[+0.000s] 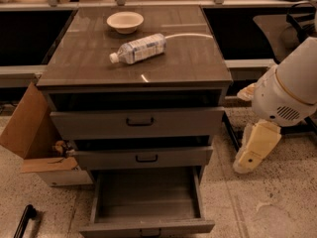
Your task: Close bottom drawer
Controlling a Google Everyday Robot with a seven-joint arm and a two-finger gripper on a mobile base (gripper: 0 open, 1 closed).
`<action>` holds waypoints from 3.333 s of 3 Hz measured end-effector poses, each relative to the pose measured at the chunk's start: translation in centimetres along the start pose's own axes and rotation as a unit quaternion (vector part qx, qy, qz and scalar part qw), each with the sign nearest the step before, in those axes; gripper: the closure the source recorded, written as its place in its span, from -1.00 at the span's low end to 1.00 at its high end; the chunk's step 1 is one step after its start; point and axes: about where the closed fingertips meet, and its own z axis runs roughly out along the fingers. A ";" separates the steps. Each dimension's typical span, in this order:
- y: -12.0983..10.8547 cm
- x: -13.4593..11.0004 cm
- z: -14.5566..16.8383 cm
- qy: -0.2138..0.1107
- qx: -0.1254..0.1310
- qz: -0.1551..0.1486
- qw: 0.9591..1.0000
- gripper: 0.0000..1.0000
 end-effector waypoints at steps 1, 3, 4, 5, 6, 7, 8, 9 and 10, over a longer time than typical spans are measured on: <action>0.0 0.0 0.0 0.000 0.000 0.000 1.000 -1.00; 3.4 2.1 10.0 -0.008 -0.016 -0.023 1.000 -1.00; 6.5 4.2 17.9 -0.040 -0.045 -0.027 0.998 -1.00; 5.5 4.1 19.6 -0.056 -0.020 -0.025 0.998 -1.00; 5.4 4.1 19.5 -0.056 -0.019 -0.026 0.998 -1.00; 5.6 4.1 20.0 -0.062 -0.022 -0.032 0.997 -1.00; 7.5 4.2 25.0 -0.076 -0.038 -0.075 0.994 -1.00; 8.6 4.4 31.2 -0.113 -0.056 -0.105 0.986 -1.00; 9.4 4.7 32.8 -0.122 -0.072 -0.098 0.985 -1.00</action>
Offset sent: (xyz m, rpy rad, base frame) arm -0.0150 0.0183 -0.1056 -0.0233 -0.0063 0.0191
